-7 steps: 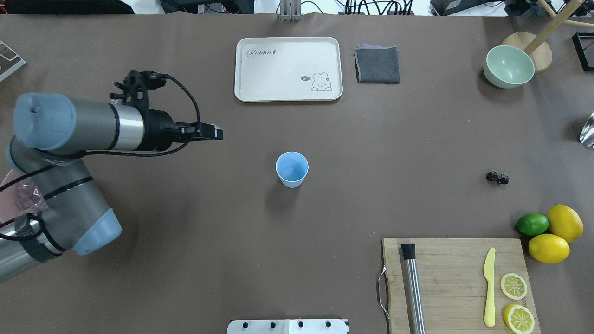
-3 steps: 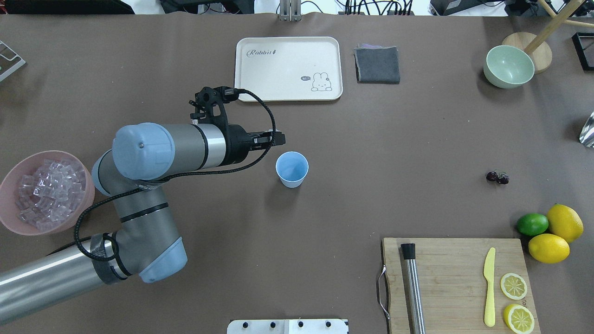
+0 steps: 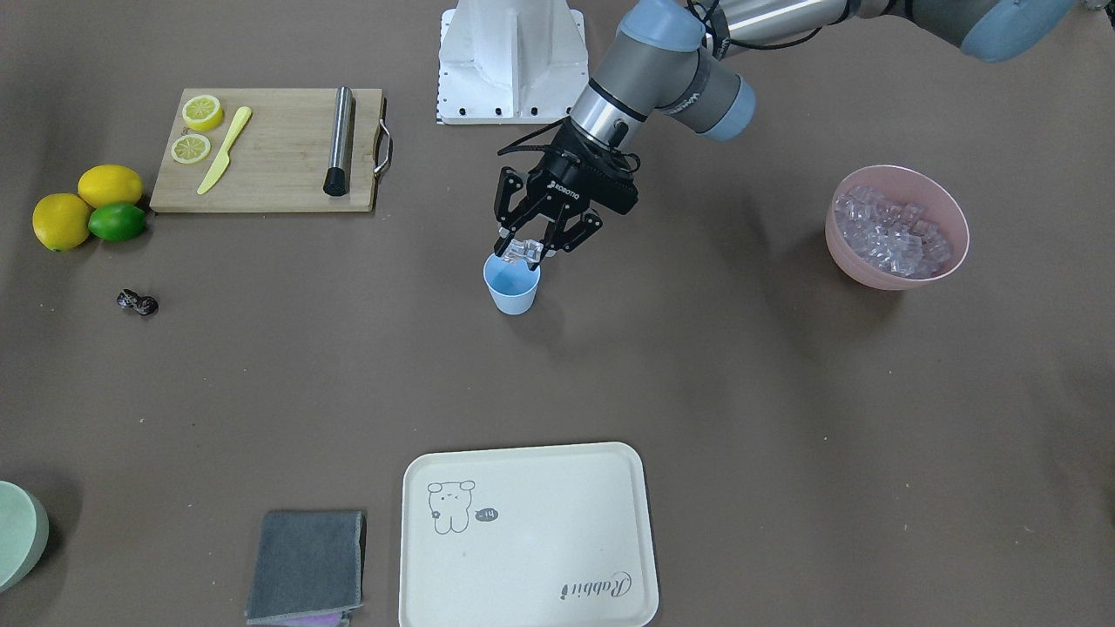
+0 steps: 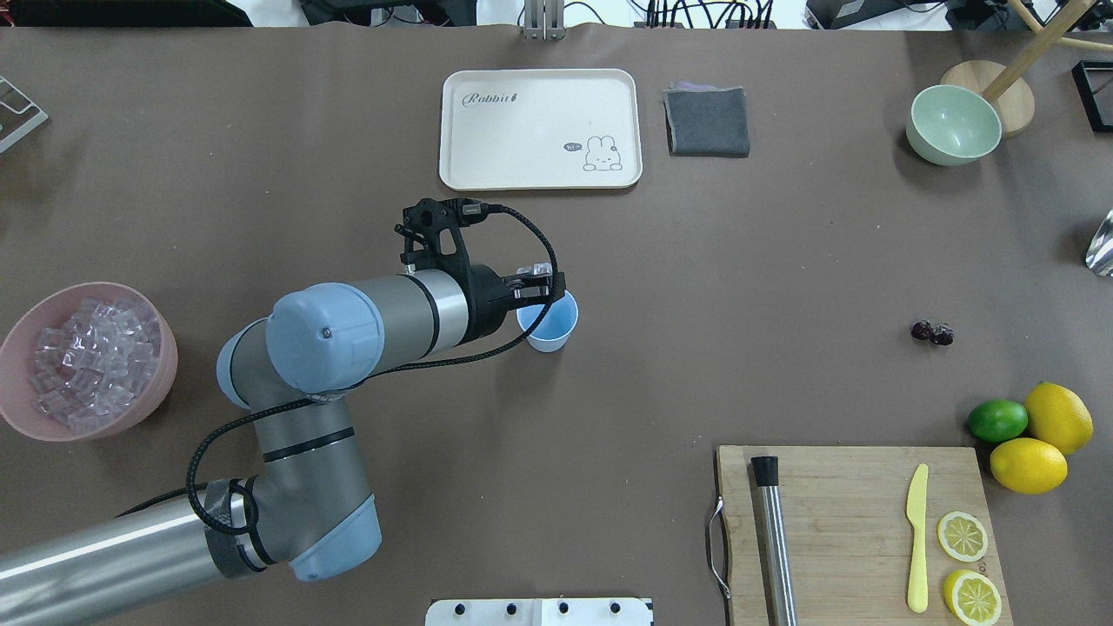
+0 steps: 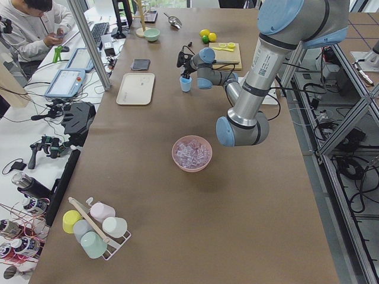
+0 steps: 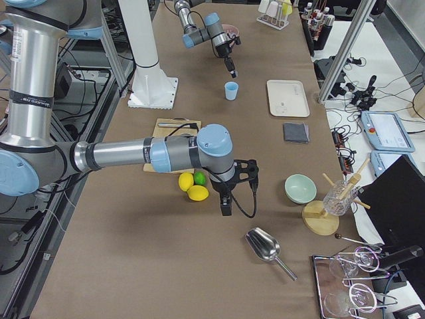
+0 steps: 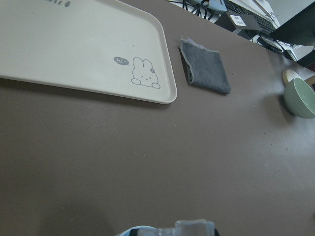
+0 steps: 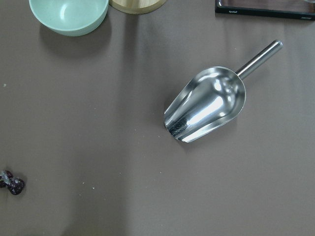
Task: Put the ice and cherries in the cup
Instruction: 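Open the left gripper to drop the ice cube into the blue cup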
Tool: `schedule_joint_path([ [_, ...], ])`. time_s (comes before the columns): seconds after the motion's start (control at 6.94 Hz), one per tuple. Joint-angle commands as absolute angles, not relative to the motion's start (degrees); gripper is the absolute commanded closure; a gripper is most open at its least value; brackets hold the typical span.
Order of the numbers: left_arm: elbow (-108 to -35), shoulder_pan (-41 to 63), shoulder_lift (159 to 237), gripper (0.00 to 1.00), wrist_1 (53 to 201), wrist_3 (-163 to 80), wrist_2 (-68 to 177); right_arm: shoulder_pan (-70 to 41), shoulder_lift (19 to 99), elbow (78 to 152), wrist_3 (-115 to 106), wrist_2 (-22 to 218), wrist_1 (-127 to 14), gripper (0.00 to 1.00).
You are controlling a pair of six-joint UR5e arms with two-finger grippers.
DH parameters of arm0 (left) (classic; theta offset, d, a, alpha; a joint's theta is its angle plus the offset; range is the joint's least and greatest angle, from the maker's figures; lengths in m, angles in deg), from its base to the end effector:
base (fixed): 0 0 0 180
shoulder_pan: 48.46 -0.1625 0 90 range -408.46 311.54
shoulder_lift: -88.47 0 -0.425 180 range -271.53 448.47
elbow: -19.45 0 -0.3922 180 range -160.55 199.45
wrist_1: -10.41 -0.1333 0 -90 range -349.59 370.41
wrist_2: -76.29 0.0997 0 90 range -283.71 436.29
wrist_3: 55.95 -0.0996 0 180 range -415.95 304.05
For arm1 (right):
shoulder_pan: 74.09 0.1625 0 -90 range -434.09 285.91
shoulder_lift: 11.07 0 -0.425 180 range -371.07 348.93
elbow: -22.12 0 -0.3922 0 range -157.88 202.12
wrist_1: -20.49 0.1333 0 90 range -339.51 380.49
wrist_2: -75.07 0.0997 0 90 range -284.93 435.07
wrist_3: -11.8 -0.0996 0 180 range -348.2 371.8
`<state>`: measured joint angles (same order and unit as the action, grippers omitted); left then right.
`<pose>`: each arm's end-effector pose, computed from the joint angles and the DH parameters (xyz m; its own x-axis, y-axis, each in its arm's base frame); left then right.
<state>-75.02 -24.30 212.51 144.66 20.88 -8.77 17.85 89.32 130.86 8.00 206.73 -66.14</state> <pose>0.5403 -0.3979 0.1841 0.2226 0.1489 -0.9635 0.4467 0.8628 0.2366 0.0814 -0.4216 0.5762 0.7474 -0.0446 0.6629 -0.0829 0.9837 0.1595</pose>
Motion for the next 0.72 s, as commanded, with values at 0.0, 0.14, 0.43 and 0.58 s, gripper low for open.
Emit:
schedule_joint_path([
  [0.0, -72.76, -25.35, 212.57, 1.00, 144.80, 20.78, -5.03, 17.76, 88.16, 129.71, 7.85, 206.73, -66.17, 0.00],
  [0.14, -72.84, -25.61, 212.49, 1.00, 144.80, 20.52, -4.83, 17.76, 87.55, 129.27, 7.85, 206.82, -66.17, 0.00],
  [0.43, -73.01, -27.45, 212.66, 1.00, 144.80, 20.78, -3.44, 17.76, 87.54, 129.26, 7.85, 206.82, -66.17, 0.00],
  [0.58, -72.93, -29.46, 213.36, 1.00, 144.80, 20.78, -0.81, 17.76, 87.54, 128.91, 7.85, 206.82, -66.17, 0.00],
])
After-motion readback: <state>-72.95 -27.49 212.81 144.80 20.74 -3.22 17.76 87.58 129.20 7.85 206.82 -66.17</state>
